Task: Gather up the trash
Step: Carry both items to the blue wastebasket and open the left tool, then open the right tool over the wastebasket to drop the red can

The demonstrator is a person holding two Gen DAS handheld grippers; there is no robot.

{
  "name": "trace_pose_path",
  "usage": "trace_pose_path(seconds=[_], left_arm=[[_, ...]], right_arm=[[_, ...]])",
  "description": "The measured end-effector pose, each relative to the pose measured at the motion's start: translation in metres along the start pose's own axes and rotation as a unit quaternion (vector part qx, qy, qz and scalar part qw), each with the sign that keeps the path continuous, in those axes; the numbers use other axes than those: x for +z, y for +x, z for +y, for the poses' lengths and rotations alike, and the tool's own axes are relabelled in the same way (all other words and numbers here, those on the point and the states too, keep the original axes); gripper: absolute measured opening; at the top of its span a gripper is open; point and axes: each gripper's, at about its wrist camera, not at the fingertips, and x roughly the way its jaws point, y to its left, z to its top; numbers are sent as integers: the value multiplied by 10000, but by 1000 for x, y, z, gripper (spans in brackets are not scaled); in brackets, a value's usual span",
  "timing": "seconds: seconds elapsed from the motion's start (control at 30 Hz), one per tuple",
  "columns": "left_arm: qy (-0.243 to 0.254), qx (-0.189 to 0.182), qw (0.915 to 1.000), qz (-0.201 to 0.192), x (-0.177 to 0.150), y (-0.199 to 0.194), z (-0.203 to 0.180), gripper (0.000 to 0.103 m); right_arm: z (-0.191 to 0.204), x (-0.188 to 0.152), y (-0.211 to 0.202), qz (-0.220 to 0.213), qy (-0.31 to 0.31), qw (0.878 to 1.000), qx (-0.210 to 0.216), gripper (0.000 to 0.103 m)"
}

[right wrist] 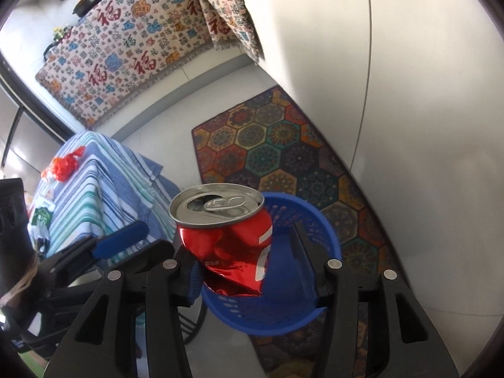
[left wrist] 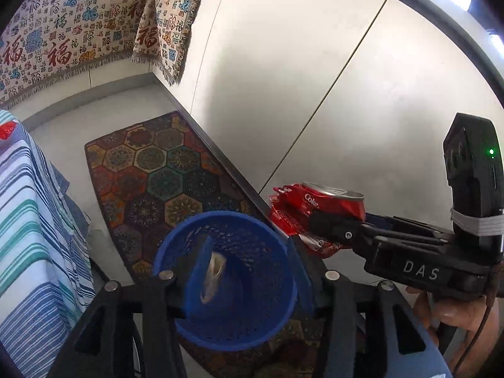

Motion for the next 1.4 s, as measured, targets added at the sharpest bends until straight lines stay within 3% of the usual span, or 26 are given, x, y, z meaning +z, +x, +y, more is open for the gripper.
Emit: trace_pose_path(seconds=[0.17, 0.3, 0.37, 0.43, 0.5, 0.6, 0.67, 0.73, 0.77, 0.8, 0.83, 0.93, 1.0, 1.07, 1.1, 1.13, 1.2, 1.27, 1.33, 1.37, 1.4], left_arm=[[231, 223, 9989, -333, -6, -18, -3, 65], [236, 341, 9982, -423, -8, -34, -2, 68], [224, 371, 9981, -438, -9, -40, -1, 69], [218, 408, 9980, -432, -10, -46, 0, 69], [203, 402, 9979, -460, -12, -53, 3, 69], [141, 418, 9978, -500, -14, -62, 8, 69], [87, 447, 9976, -530, -16, -65, 12, 69], [22, 465, 9976, -504, -17, -70, 16, 69], [1, 448, 9976, -521, -19, -73, 17, 69], [-16, 461, 9975, -539, -20, -77, 20, 69], [-20, 471, 9974, -543, -21, -81, 21, 69], [-31, 441, 9972, -610, -26, -95, 28, 69], [-77, 477, 9965, -677, -29, -106, 35, 70], [-146, 493, 9962, -704, -33, -117, 42, 71], [-189, 487, 9959, -735, -35, -124, 46, 72], [-230, 512, 9955, -758, -38, -130, 49, 72], [-299, 576, 9947, -803, -43, -145, 58, 72], [-352, 632, 9937, -857, -48, -160, 66, 72], [-393, 740, 9926, -876, -55, -176, 77, 72], [-409, 779, 9919, -913, -59, -186, 84, 72], [-441, 845, 9910, -934, -63, -194, 91, 72]], right_arm=[[1, 1, 1, 43, 18, 9999, -91, 73], [7, 1, 5, 197, -70, 9994, -290, 79], [9, 2, 11, 210, -254, 9980, -532, 87], [7, 1, 16, 379, -77, 9987, -339, 85], [11, 0, 18, 378, -246, 9970, -624, 85], [12, 0, 19, 396, -216, 9979, -457, 85], [9, -3, 32, 535, -384, 9924, -1035, 87], [5, -7, 40, 805, -40, 9963, -283, 84], [9, -8, 45, 820, -238, 9954, -432, 87], [11, -9, 51, 845, -403, 9916, -888, 88], [8, -12, 57, 993, -292, 9899, -972, 88], [12, -12, 57, 1008, -295, 9925, -624, 88], [11, -13, 62, 990, -290, 9915, -792, 103], [7, -14, 63, 1111, 80, 9930, -394, 103], [11, -14, 64, 1097, -66, 9928, -466, 103], [14, -16, 66, 1087, -191, 9905, -816, 103], [13, -17, 63, 1070, -19, 9932, -463, 103], [11, -19, 69, 1109, -83, 9885, -1021, 103], [4, -21, 73, 1273, 505, 9904, -211, 103], [10, -21, 77, 1201, 97, 9910, -579, 103], [12, -24, 85, 1235, -255, 9826, -1361, 103]])
